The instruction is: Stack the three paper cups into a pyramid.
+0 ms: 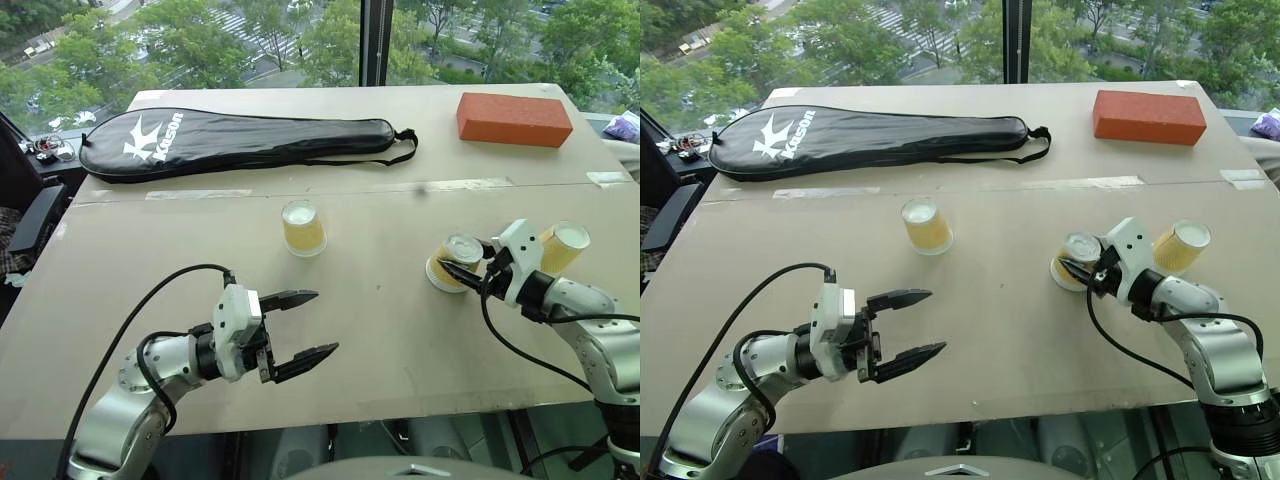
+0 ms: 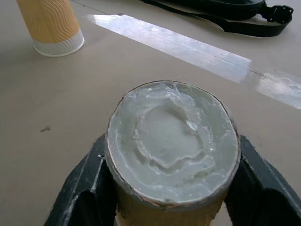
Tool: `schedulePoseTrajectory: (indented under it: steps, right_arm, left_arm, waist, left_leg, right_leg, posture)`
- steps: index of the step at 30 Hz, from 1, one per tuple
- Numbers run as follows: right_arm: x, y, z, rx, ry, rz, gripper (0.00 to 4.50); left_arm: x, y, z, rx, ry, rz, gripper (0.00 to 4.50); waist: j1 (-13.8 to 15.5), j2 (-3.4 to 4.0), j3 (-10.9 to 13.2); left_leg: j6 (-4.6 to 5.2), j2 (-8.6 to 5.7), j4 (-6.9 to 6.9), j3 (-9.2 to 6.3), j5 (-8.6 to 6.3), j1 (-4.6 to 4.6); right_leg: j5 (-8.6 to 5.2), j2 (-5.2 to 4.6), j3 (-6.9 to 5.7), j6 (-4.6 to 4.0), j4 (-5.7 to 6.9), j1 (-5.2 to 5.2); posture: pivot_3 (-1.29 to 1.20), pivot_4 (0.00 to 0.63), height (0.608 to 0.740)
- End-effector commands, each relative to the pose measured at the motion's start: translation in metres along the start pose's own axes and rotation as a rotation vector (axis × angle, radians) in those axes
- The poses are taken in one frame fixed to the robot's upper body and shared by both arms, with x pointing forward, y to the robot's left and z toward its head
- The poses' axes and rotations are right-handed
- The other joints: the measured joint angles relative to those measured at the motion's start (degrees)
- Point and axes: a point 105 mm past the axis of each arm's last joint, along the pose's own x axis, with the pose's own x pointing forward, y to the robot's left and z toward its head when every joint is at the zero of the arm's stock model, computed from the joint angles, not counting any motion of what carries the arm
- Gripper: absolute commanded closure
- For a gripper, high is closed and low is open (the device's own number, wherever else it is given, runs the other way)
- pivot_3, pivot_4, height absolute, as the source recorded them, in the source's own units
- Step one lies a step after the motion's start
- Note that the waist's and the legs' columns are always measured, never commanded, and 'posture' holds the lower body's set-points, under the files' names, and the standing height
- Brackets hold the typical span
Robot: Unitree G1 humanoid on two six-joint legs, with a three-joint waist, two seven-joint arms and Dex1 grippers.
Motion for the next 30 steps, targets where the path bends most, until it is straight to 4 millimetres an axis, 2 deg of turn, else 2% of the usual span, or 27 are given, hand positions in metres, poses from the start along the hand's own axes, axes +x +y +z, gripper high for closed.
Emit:
schedulePoseTrajectory:
  steps: [1, 2, 9, 13, 19, 28, 29, 30]
  right_arm:
    - [-0.003, -0.001, 0.013, -0.055, -0.059, 0.001, 0.28]
    - [-0.004, -0.001, 0.016, -0.068, -0.069, 0.003, 0.12]
    - [-0.021, 0.008, 0.032, -0.155, -0.184, 0.036, 0.12]
    - [-0.042, 0.018, 0.044, -0.144, -0.253, 0.090, 0.12]
    - [-0.070, 0.038, 0.047, -0.153, -0.269, 0.164, 0.12]
    - [-0.094, 0.057, 0.039, -0.138, -0.247, 0.137, 0.12]
    - [-0.096, 0.058, 0.038, -0.140, -0.245, 0.130, 0.00]
    - [-0.099, 0.060, 0.037, -0.137, -0.241, 0.125, 0.00]
  left_arm:
    - [-0.007, 0.015, 0.005, 0.008, -0.022, 0.081, 0.00]
    - [-0.010, 0.020, 0.005, 0.002, -0.026, 0.108, 0.00]
    - [-0.024, 0.056, 0.006, -0.020, -0.056, 0.313, 0.00]
    - [-0.023, 0.089, 0.010, 0.014, -0.031, 0.436, 0.00]
    - [-0.009, 0.119, 0.017, 0.050, -0.001, 0.446, 0.00]
    - [0.037, 0.150, 0.010, 0.092, 0.049, 0.314, 0.00]
    - [0.039, 0.150, 0.010, 0.089, 0.047, 0.296, 0.51]
    - [0.042, 0.151, 0.011, 0.096, 0.045, 0.273, 0.75]
  waist:
    - [0.04, 0.00, 0.00]
    - [0.05, 0.00, 0.00]
    - [0.30, -0.02, -0.01]
    - [0.86, -0.05, -0.02]
    - [1.23, -0.11, -0.06]
    - [1.46, -0.24, -0.14]
    - [1.44, -0.24, -0.14]
    - [1.40, -0.27, -0.14]
  left_leg:
    - [0.00, 0.00, 0.00, 0.00, 0.00, 0.00]
    - [0.00, 0.00, 0.00, -0.01, 0.00, -0.02]
    - [0.00, -0.01, 0.00, -0.05, 0.00, -0.04]
    - [0.00, -0.06, 0.04, -0.09, 0.00, -0.03]
    - [0.00, -0.19, 0.06, -0.08, 0.00, -0.01]
    - [-0.01, -0.29, 0.17, -0.03, 0.01, -0.04]
    - [-0.01, -0.29, 0.18, -0.04, 0.01, -0.04]
    - [-0.01, -0.29, 0.18, -0.06, 0.01, -0.04]
  right_leg:
    - [0.01, 0.00, 0.00, -0.02, 0.01, 0.00]
    - [0.02, 0.00, -0.01, -0.03, 0.01, 0.00]
    - [0.02, 0.00, -0.04, -0.03, 0.01, 0.00]
    - [0.04, 0.01, -0.07, -0.02, 0.04, 0.03]
    - [0.10, 0.02, -0.06, -0.05, 0.07, 0.05]
    - [0.13, 0.02, -0.14, 0.00, 0.09, 0.11]
    - [0.13, 0.02, -0.11, 0.01, 0.09, 0.11]
    - [0.14, 0.01, -0.06, 0.01, 0.09, 0.11]
  posture:
    - [0.00, 0.150, 0.740]
    - [0.00, 0.150, 0.740]
    - [0.00, 0.150, 0.740]
    - [0.00, 0.150, 0.740]
    - [0.00, 0.150, 0.740]
    - [0.00, 0.150, 0.740]
    - [0.00, 0.150, 0.740]
    - [0.00, 0.150, 0.740]
